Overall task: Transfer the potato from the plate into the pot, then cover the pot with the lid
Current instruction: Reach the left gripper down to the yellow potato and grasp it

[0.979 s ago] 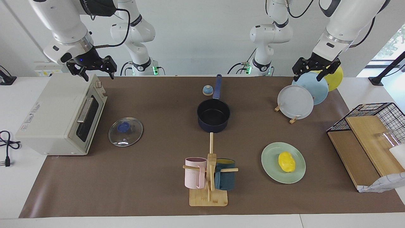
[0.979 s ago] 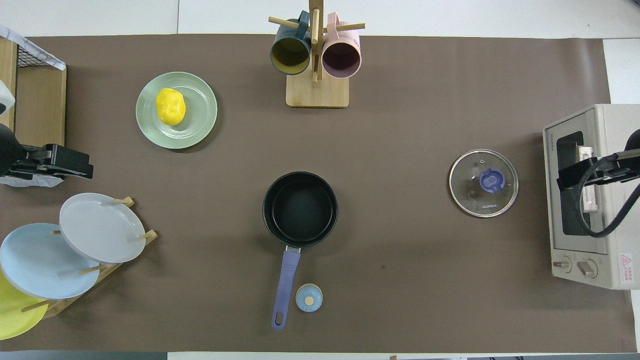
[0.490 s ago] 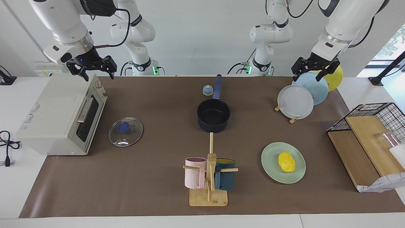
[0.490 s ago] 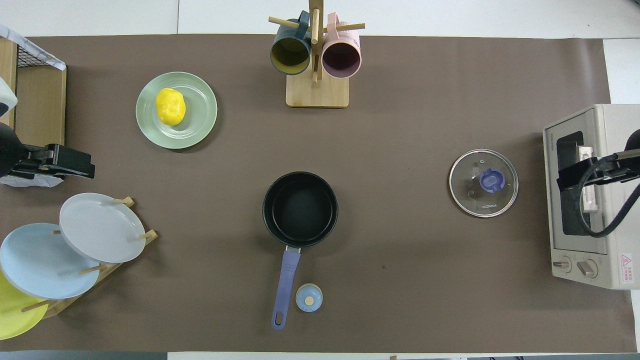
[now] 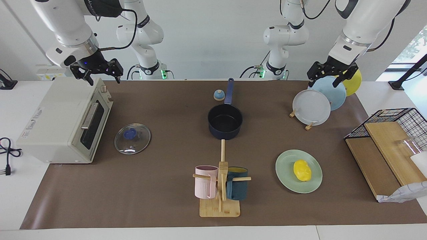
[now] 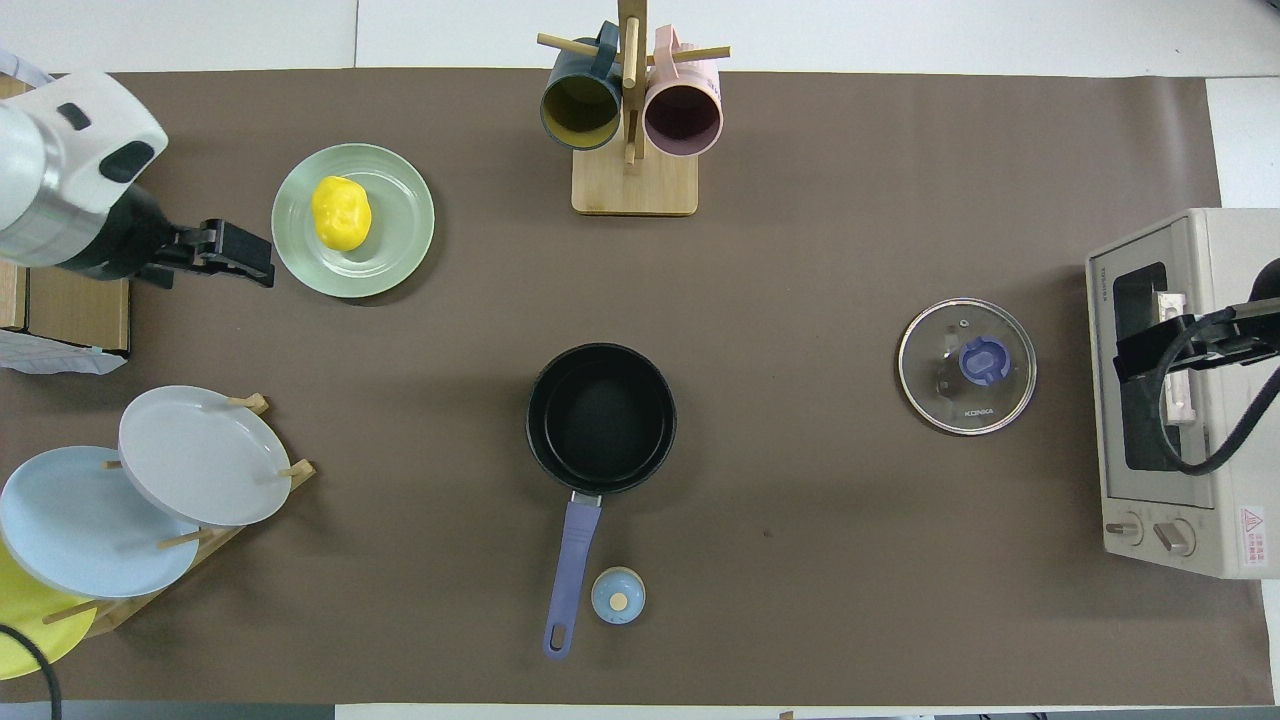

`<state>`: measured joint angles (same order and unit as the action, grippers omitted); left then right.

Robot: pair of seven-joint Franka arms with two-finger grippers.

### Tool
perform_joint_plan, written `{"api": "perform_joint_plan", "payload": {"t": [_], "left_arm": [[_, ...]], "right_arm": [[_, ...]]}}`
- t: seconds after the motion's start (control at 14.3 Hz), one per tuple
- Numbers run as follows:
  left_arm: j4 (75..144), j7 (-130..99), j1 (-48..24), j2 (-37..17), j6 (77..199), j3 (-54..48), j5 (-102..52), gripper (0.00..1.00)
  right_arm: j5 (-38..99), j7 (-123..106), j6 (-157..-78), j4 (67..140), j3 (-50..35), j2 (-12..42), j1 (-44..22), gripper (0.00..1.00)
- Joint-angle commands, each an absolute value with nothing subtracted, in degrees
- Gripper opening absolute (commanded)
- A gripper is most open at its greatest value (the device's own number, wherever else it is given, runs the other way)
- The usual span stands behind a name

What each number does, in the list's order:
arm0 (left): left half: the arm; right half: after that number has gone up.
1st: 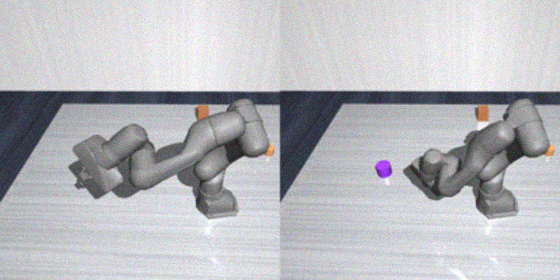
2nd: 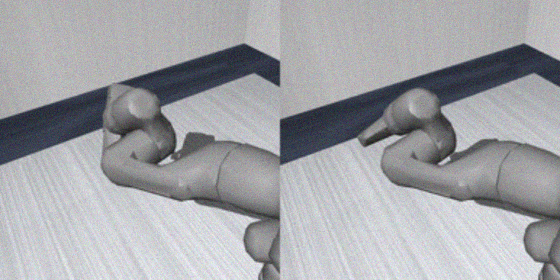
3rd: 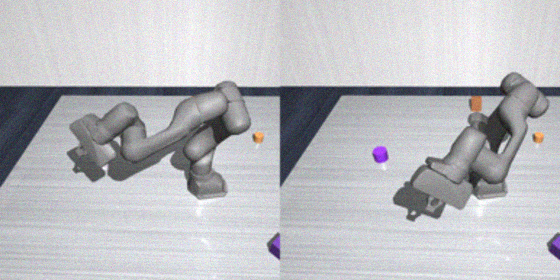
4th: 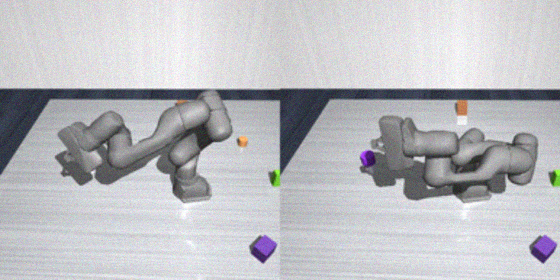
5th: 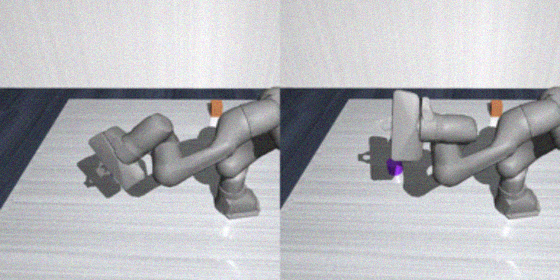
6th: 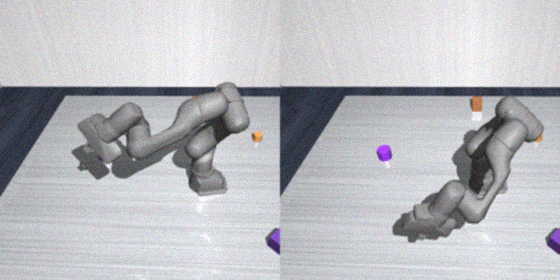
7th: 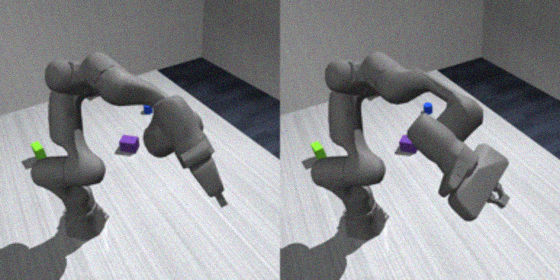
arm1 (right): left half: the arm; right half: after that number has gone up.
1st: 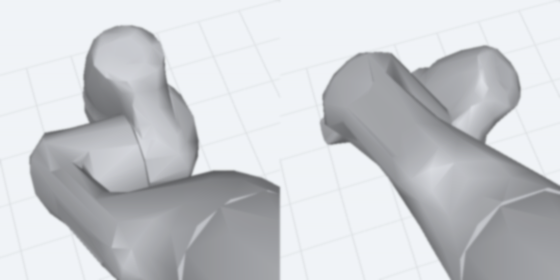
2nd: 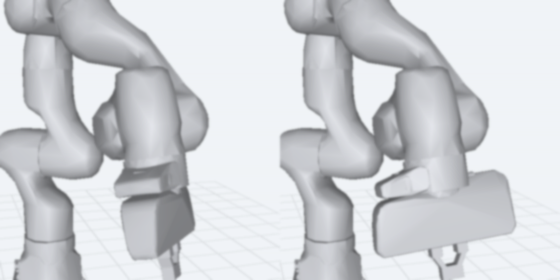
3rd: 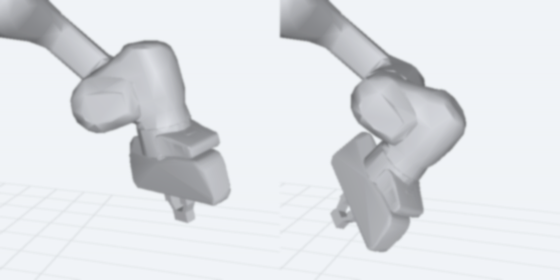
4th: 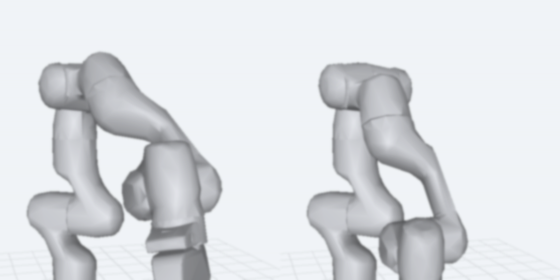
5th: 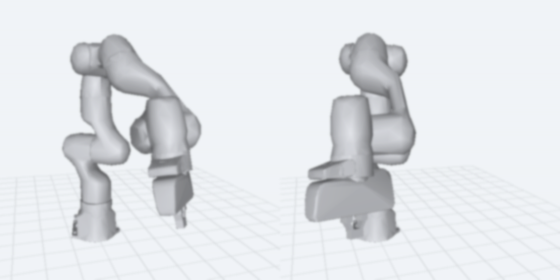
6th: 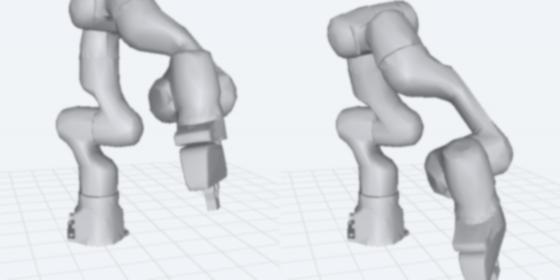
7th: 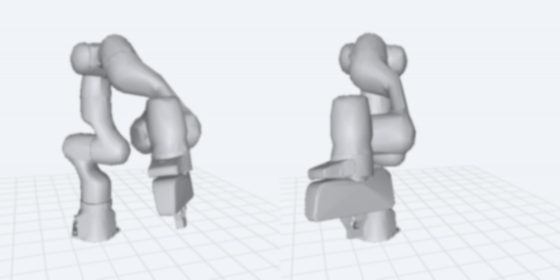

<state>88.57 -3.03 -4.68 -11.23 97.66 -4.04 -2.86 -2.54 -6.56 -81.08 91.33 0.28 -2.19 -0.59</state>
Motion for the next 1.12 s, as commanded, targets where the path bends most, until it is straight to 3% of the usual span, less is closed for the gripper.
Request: {"api": "perform_joint_plan", "payload": {"t": [0.0, 0.35, 0.84, 1.05], "left_arm": [[78.75, -2.99, -5.1, -24.23, 103.32, -3.34, -2.73, 1.0], [76.64, -0.27, -4.75, -34.27, 112.76, -3.52, 2.64, 1.0], [78.92, -0.35, -5.45, -35.86, 117.94, -3.6, 2.02, 1.0], [82.87, -0.35, -5.54, -35.33, 121.81, -3.52, 2.11, 1.0]], "right_arm": [[-1.93, -5.98, -82.09, 92.72, -0.09, -3.34, -0.09, 1.0], [-1.93, -5.98, -82.09, 92.73, -0.09, -3.34, -0.09, 1.0], [-1.93, -5.98, -82.09, 92.81, -0.09, -3.34, -0.09, 1.0], [-1.93, -5.98, -82.09, 92.81, -0.09, -3.34, -0.09, 1.0]]}}
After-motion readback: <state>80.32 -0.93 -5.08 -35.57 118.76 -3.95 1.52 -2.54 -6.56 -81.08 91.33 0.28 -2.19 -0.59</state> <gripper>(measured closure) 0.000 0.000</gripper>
